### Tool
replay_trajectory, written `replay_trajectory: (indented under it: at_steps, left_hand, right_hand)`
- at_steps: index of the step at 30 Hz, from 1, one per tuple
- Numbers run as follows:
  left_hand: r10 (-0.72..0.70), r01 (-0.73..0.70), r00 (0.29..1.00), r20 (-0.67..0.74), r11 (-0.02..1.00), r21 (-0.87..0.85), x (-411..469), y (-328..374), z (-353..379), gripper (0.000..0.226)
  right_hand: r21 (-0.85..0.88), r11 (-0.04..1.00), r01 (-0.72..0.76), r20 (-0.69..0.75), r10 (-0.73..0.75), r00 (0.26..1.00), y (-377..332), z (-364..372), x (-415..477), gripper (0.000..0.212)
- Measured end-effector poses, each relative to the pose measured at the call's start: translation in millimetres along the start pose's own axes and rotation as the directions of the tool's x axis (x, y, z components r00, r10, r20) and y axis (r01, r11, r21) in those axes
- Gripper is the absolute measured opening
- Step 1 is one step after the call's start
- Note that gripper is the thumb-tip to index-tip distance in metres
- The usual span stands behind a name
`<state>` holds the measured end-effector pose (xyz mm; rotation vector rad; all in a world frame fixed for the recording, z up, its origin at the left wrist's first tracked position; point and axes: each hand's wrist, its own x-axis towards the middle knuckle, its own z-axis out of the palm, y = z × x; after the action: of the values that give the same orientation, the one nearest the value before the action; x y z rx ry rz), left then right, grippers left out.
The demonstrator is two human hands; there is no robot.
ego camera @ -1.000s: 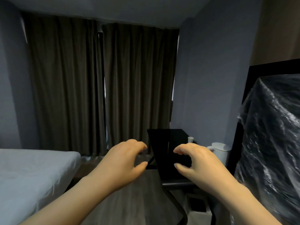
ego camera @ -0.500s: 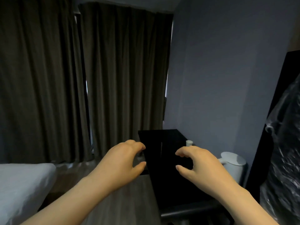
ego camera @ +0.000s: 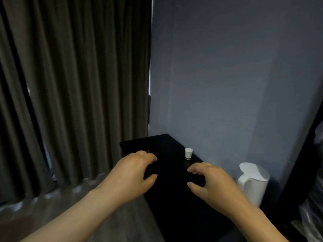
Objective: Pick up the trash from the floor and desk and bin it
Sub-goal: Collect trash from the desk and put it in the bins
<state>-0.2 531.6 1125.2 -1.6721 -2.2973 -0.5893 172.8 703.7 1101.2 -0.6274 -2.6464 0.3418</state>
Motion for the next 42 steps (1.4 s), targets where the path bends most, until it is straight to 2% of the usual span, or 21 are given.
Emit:
replay_trajectory:
  at_steps: [9, 15, 24, 31, 36, 42]
  left_hand:
    - [0.085, -0.077, 0.993, 0.086, 0.992, -0.097, 109.2, -88.5, 71.7, 0.048]
    - [0.113, -0.1, 0.985, 0.129, 0.99, -0.103, 216.1, -143.1, 126.5, 0.048]
    - [0.189, -0.155, 0.958, 0.215, 0.974, -0.164, 354.9, -169.9, 207.3, 0.046]
    - [0.281, -0.205, 0.911, 0.303, 0.944, -0.26, 435.2, -172.3, 284.9, 0.046]
    - [0.333, -0.228, 0.849, 0.411, 0.932, -0.283, 491.8, -185.8, 353.2, 0.047]
    - [0.392, -0.255, 0.782, 0.485, 0.91, -0.325, 566.2, -205.3, 432.6, 0.055]
  right_hand:
    - [-0.044, 0.981, -0.19, 0.017, 0.191, 0.981, 48.8, 54.9, 96.1, 0.041]
    - [-0.004, 0.96, -0.279, -0.005, 0.279, 0.96, 112.4, 93.6, 188.9, 0.041]
    - [-0.012, 0.904, -0.428, -0.006, 0.427, 0.904, 209.8, 110.1, 280.3, 0.041]
    - [0.011, 0.807, -0.591, -0.003, 0.591, 0.807, 269.4, 131.9, 311.4, 0.042]
    - [0.021, 0.724, -0.689, 0.021, 0.689, 0.724, 310.6, 165.9, 339.1, 0.044]
    - [0.036, 0.53, -0.847, 0.045, 0.846, 0.532, 355.9, 217.8, 380.6, 0.053]
